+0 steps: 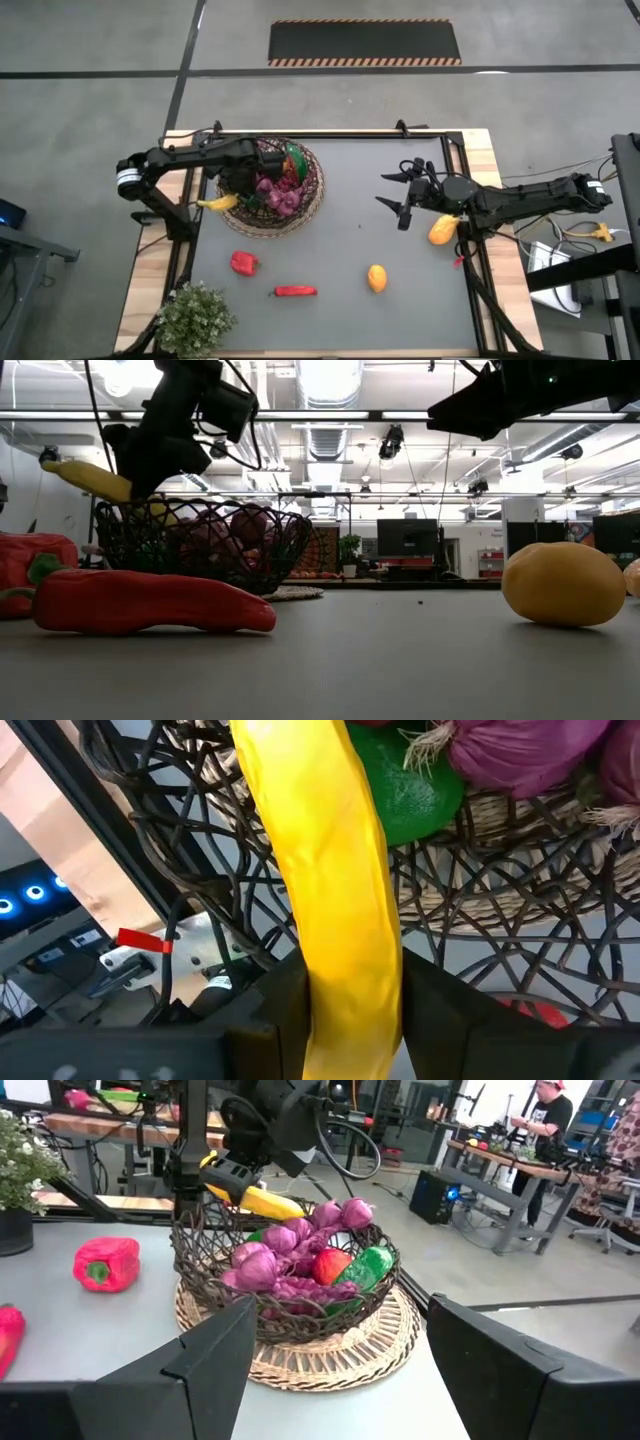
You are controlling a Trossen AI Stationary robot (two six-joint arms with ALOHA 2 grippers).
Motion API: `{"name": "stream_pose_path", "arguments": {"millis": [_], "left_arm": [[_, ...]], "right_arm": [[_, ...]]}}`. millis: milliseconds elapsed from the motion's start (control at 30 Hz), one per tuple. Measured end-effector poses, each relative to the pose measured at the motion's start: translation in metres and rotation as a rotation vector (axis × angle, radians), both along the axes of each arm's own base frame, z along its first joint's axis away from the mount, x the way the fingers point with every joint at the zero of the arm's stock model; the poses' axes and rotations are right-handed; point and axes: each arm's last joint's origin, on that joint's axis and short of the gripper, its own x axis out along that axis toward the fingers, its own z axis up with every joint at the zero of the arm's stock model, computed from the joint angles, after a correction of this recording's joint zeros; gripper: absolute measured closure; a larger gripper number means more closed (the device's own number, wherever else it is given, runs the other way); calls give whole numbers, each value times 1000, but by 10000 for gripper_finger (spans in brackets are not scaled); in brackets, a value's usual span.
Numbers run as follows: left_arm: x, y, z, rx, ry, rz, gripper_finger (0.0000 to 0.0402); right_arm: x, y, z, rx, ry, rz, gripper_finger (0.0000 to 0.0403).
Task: Build produce basket
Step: Put the banana into the wire basket
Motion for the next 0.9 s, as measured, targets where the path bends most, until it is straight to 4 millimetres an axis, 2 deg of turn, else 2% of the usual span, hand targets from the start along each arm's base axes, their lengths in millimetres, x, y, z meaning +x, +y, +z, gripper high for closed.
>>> {"name": "stream_pose_path", "arguments": {"millis": [633, 733, 900], "left_arm": [[-6, 11, -10, 0, 10, 53, 283], [-4, 14, -11, 10, -18, 51, 265], [-1, 16, -11, 21, -47, 55, 212]], "right_arm": [[0, 0, 0, 0, 4, 1, 128], [0, 0, 0, -6, 5, 1, 128], [0, 0, 0, -7, 6, 2, 128]]}}
